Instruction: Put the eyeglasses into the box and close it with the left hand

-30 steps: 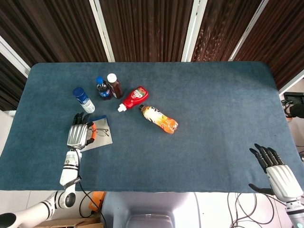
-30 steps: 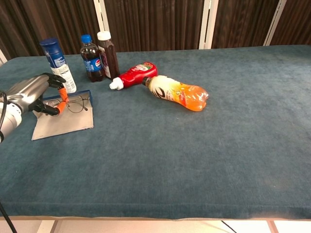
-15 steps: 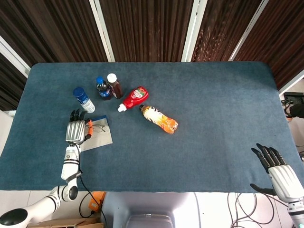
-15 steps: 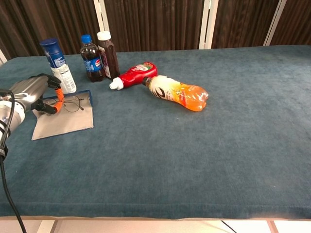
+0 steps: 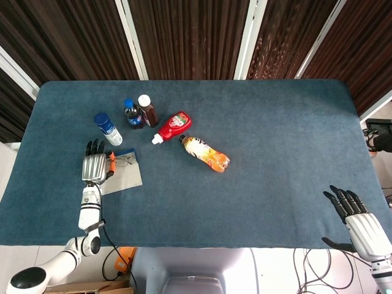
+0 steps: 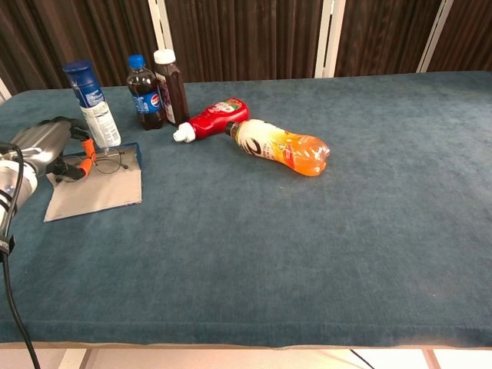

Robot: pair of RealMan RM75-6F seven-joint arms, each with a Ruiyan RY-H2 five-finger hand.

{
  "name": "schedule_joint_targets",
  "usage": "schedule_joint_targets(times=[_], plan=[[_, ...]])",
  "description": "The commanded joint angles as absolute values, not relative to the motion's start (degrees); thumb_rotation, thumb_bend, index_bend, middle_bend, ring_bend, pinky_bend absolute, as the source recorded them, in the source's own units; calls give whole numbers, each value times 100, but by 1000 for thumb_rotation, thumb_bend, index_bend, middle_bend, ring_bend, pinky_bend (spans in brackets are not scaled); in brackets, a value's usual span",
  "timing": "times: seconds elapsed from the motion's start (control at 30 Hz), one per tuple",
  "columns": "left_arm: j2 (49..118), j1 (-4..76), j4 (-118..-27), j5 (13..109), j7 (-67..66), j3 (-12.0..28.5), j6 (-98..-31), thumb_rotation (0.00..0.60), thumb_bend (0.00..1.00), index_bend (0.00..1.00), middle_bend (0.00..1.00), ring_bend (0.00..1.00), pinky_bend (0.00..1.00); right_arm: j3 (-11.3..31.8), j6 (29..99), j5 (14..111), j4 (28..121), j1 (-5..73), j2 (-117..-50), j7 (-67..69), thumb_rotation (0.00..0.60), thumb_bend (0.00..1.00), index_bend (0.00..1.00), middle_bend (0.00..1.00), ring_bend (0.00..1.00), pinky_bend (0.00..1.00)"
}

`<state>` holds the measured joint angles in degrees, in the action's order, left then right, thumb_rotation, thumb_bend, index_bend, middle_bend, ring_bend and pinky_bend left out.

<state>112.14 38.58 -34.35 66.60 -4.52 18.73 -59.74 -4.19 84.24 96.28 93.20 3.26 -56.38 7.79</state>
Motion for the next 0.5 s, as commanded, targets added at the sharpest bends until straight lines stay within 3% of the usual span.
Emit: schedule_joint_targets(times=[0.03, 0.3, 0.5], plan=[[11273, 3857, -3314, 6754, -377, 1821, -6114, 600, 416, 324, 105, 11, 5, -419, 8425, 9634, 9320, 328, -5640, 780, 600, 150, 0, 0, 0, 0], [11243, 3808, -3333, 6913, -186, 1746, -6352, 600, 378, 282, 103, 11, 15, -431, 8418, 9657, 9326, 329, -5642, 761, 600, 150, 0, 0, 0, 0], [10631, 3293, -4650, 7598, 274, 1217, -7243, 600, 370, 318, 97, 10, 17, -425, 8329, 9638, 9338, 368, -5674, 674, 600, 150, 0, 0, 0, 0]])
